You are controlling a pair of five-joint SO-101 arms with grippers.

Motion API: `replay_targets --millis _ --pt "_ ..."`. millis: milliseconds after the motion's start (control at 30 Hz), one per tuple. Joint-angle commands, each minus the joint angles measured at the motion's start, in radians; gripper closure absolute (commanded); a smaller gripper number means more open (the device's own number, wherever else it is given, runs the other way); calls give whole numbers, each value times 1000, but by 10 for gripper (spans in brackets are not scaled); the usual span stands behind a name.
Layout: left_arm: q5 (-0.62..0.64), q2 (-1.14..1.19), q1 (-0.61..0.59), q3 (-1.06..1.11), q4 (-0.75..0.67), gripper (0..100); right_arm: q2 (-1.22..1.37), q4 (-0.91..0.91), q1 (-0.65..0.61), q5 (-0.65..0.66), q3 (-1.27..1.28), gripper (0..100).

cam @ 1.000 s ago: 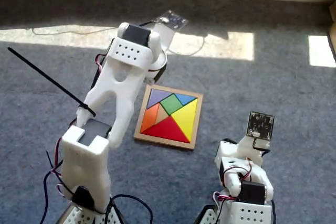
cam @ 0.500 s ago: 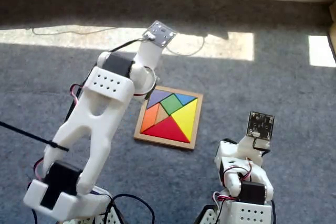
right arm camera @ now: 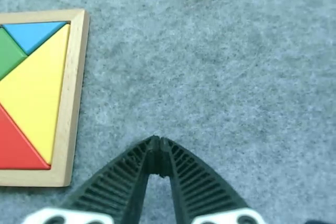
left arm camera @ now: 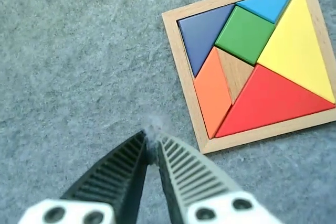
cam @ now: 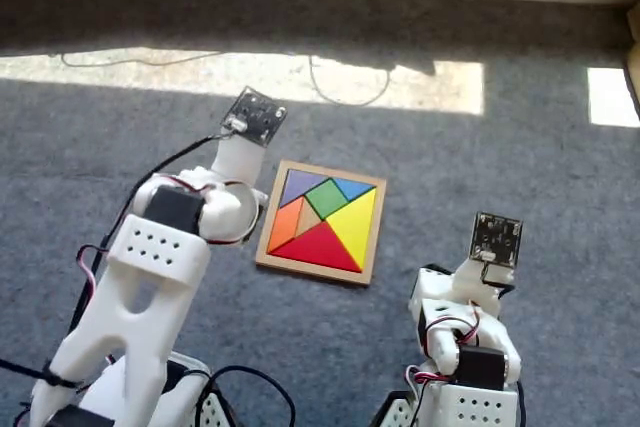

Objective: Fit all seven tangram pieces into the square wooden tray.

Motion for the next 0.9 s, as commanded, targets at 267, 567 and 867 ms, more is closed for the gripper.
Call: replay_targets --millis 267,567,867 --pt "11 -372 -90 311 -140 994 -16 -21 10 14 104 983" --pt "11 -605 -90 463 -133 992 -16 -21 10 14 104 983" --pt "11 -944 -90 657 -132 989 -16 -21 10 14 104 983"
